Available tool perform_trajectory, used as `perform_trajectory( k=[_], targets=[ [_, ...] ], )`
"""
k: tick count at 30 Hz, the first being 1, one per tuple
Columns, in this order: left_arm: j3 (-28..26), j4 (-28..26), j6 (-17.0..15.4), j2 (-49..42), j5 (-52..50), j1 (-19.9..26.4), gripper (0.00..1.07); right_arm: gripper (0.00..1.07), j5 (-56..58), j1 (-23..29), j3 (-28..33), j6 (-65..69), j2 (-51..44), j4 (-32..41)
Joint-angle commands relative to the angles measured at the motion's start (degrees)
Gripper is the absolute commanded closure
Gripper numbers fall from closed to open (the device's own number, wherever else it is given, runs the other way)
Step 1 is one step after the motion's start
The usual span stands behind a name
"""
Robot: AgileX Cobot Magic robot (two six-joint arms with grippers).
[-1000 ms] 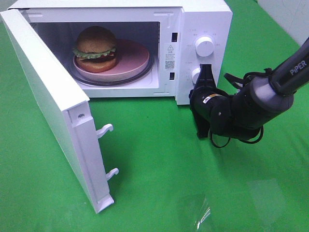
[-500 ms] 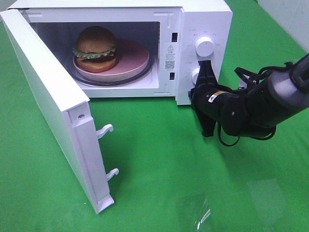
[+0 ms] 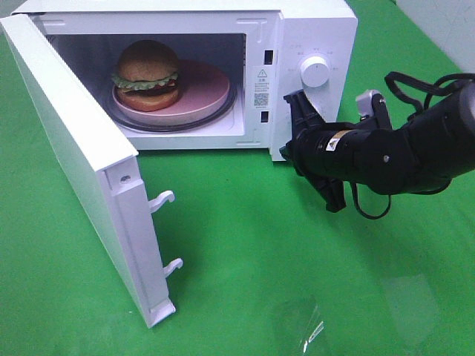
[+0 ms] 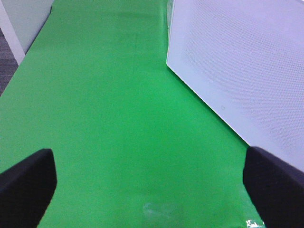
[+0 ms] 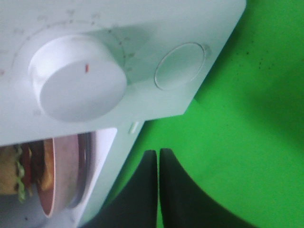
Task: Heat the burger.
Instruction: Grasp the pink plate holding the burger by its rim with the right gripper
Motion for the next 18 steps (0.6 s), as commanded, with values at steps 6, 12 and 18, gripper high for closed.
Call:
perform_trajectory(
  k=[6, 12, 18],
  targets=[
    [0.06, -0.46, 0.0, -0.86, -0.92, 0.17, 0.06, 1.03, 13.18, -0.17, -0.06, -13.52, -7.1, -6.76],
    [0.06, -0.46, 0.0, -0.86, -0.92, 0.17, 0.06, 1.03, 25.67, -0.17, -0.69, -27.27, -11.52, -7.62],
    [0.06, -0.46, 0.0, -0.86, -0.92, 0.17, 0.06, 1.02, 36.5, -0.17, -4.3, -37.87, -13.18, -7.73]
  ],
)
